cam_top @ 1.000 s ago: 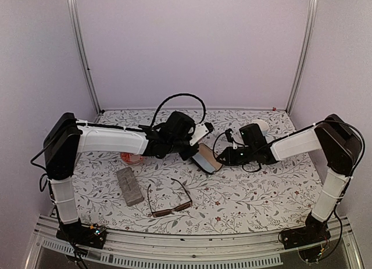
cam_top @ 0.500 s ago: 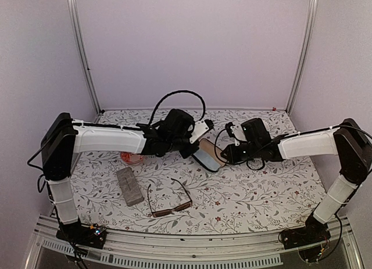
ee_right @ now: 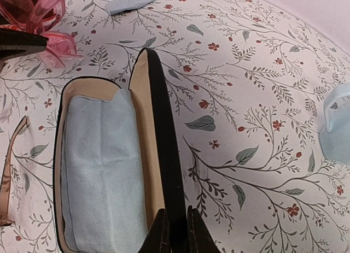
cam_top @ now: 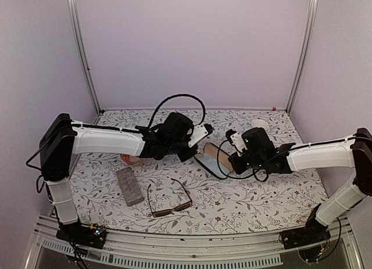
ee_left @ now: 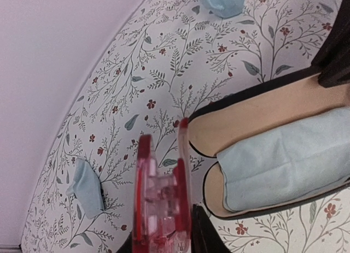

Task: Organize the sunglasses
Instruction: Pick up the opened sunglasses case from the center of the board, then place the sunglasses in the sunglasses case.

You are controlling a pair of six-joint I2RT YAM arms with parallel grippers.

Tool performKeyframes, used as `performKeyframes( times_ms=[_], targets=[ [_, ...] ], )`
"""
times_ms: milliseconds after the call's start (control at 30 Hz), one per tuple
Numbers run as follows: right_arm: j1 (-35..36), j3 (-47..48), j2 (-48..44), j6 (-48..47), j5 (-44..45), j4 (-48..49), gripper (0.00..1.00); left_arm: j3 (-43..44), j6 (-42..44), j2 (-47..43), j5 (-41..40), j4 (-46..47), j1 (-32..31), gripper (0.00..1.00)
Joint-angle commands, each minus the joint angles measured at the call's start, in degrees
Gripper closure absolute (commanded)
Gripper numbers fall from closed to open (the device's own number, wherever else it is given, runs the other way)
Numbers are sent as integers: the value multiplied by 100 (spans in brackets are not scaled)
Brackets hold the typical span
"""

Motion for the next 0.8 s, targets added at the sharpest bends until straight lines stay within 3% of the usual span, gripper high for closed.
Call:
performKeyframes(
  times_ms=[0,567,767],
  targets=[
    [157,-104,-199,-305,571,106,93,-131,85,-212,-87,223,-23,80],
    [532,-91,272,-572,995,113,85,-284,110,-181,-162,346,-67,80],
    [535,-286,124,-307,671,358,74,-310,118,-159,-108,350,-102,80]
  ],
)
